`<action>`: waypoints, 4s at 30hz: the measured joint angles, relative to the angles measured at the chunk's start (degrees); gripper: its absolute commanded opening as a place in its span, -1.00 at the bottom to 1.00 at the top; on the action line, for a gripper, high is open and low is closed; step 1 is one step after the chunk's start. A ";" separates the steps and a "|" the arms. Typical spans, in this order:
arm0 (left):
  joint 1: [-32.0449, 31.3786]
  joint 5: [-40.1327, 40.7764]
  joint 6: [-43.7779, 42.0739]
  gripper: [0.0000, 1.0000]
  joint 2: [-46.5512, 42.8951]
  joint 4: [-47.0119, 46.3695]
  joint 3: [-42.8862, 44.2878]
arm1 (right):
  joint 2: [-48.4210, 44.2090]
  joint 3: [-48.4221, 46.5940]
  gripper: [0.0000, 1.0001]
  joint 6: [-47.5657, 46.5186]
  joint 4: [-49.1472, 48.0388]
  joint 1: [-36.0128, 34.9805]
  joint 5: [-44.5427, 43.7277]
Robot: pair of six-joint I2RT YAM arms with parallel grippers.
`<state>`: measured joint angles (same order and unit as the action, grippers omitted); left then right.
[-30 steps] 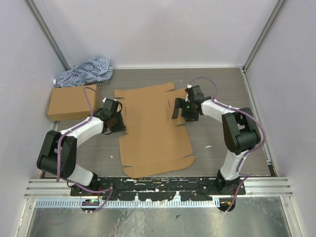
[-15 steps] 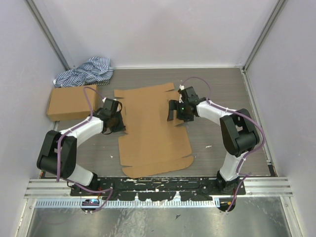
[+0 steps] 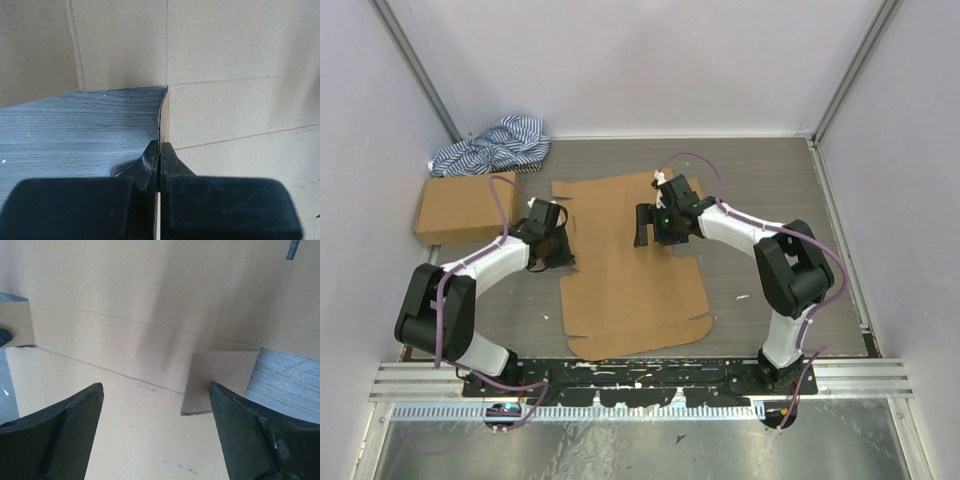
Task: Fold the paper box
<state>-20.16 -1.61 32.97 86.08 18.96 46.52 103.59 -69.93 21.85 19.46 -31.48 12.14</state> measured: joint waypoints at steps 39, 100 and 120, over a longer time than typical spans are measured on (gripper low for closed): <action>-0.63 -5.66 0.96 -0.23 5.11 4.28 7.43 | 6.03 0.22 0.84 2.62 -7.52 -0.15 2.25; 8.24 9.11 -5.55 0.34 37.66 26.43 68.89 | -24.98 -1.36 0.90 -6.49 12.66 -0.55 -16.76; 12.63 12.90 -9.51 0.31 50.31 35.26 77.90 | -30.88 6.08 0.92 -8.24 14.69 0.74 -16.22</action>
<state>-7.53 11.29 23.46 136.40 54.22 124.42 72.71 -63.86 13.61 34.15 -30.74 -4.08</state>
